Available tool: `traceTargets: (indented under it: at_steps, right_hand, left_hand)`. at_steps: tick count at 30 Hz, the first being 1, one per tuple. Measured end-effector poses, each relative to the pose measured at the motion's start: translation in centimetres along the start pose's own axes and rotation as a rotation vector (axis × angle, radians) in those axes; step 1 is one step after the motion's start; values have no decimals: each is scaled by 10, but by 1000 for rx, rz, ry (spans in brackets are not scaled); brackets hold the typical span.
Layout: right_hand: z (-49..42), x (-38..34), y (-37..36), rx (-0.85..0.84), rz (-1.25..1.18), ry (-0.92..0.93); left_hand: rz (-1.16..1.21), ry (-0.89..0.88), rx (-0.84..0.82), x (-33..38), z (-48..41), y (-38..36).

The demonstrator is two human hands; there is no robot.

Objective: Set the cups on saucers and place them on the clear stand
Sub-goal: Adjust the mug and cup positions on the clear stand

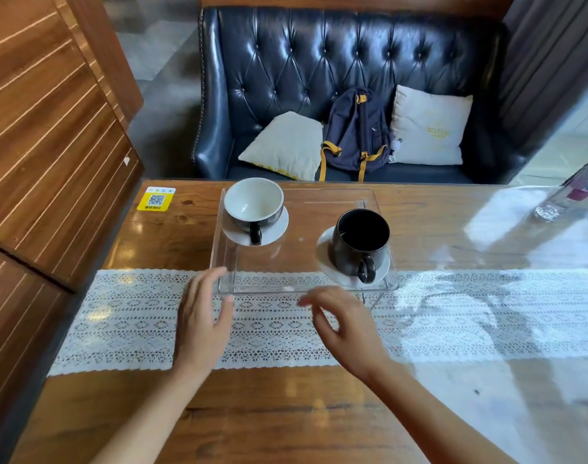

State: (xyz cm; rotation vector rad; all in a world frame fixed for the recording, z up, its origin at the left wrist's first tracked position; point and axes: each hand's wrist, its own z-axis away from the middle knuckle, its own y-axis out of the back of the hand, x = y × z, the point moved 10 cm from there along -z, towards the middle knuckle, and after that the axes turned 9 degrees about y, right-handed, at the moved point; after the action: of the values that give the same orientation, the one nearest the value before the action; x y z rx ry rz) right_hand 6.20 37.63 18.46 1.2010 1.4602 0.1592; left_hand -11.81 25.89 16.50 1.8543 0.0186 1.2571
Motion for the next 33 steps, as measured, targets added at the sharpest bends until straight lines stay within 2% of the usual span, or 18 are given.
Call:
traceTargets:
  at_steps: [5, 9, 12, 18, 24, 33]
  right_hand:
    - [50, 44, 44, 193, -2, -142]
    - [46, 72, 81, 307, 90, -213]
    - [43, 91, 80, 210, 149, -301]
    - [49, 104, 58, -43, 408, -328]
    - [37, 108, 56, -90, 533, -321]
    - [1, 129, 58, -126, 553, -318]
  left_hand:
    - [-14, -144, -202, 59, 25, -48]
    - [-51, -112, -356, 94, 8, -100]
    - [-197, -65, -448, 100, -6, -138]
    - [-270, -100, -399, 100, -26, -159]
    - [-311, -122, -392, 95, -40, -167]
    - [-321, -94, -401, 97, -75, -180]
